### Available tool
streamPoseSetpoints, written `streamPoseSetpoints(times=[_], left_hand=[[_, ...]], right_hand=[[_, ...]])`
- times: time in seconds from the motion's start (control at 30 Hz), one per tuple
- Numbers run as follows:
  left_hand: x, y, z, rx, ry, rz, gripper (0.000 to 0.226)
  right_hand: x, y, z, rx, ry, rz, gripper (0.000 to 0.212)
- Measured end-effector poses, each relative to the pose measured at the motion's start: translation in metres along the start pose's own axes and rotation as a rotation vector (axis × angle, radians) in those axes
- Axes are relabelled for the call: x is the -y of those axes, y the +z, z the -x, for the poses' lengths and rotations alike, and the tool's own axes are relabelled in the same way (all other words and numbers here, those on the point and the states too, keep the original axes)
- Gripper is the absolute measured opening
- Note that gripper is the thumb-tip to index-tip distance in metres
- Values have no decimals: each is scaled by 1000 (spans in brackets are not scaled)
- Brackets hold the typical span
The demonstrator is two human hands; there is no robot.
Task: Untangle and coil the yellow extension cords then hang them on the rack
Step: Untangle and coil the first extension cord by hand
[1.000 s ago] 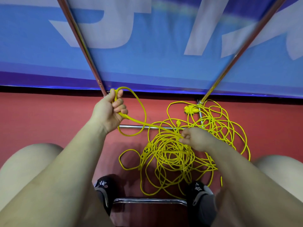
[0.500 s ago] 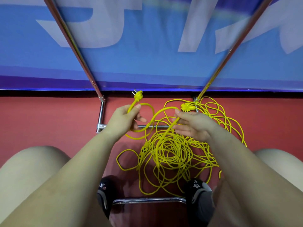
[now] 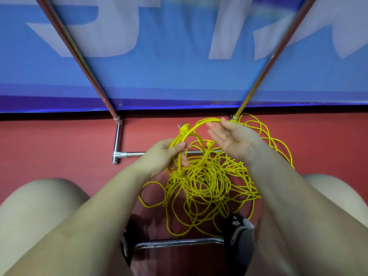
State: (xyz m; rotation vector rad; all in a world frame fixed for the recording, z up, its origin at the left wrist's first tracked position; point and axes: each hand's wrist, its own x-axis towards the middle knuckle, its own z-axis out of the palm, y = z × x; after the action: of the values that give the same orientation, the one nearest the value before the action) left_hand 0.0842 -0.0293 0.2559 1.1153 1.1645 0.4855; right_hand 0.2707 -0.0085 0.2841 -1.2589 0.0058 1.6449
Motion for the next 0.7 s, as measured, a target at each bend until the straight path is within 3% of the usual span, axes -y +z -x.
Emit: streamPoseSetpoints(times=[0.1,0.2,0.27,0.4,0.5,0.7], left_hand=[[-1,-1,-2,-97,-20,78,22],[-2,-5,-6,-221,-53,316,22],[-5,-9,-8,-306,-63,497,24],[-13,-16,-9,-390,-63,755,31],[-18,-19,-9,-395,-63,874,31],[-23,-24,-9,-416,-20,944,31]], right_hand=[[-3,1,3,111,-36,185,12],[-21,2,8,164,-228,816,6],[-36,0,9,181,-419,1229,14],[-57,-4,9,289,-437,1607,19],[-62,-6,9,356,-392,1713,31],[-70,0,8,495,-313,1395,15]])
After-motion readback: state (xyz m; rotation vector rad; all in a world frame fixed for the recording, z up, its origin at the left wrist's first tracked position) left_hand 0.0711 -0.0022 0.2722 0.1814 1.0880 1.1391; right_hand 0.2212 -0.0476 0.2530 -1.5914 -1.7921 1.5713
